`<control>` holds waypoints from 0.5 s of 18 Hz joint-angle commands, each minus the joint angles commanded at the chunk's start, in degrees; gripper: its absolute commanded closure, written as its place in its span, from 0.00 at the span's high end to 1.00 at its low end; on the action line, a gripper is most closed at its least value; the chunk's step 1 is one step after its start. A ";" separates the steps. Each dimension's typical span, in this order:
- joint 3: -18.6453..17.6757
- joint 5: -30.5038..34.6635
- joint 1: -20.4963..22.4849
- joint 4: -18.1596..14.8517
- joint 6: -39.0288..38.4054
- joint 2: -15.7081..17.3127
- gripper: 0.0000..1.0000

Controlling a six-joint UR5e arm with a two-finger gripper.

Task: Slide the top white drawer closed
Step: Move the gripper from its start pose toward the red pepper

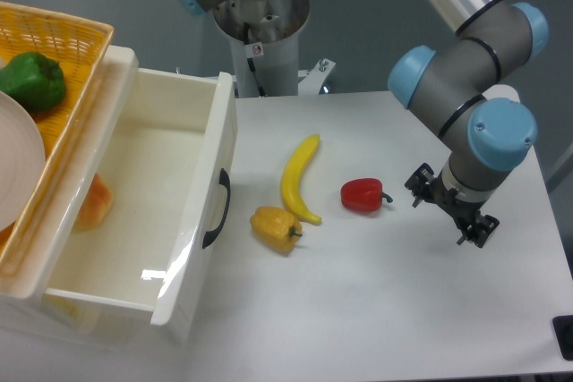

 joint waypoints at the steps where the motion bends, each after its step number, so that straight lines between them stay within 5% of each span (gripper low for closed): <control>1: -0.17 0.00 -0.09 0.00 0.00 0.00 1.00; 9: -0.62 1.14 -2.28 -0.09 0.70 0.79 1.00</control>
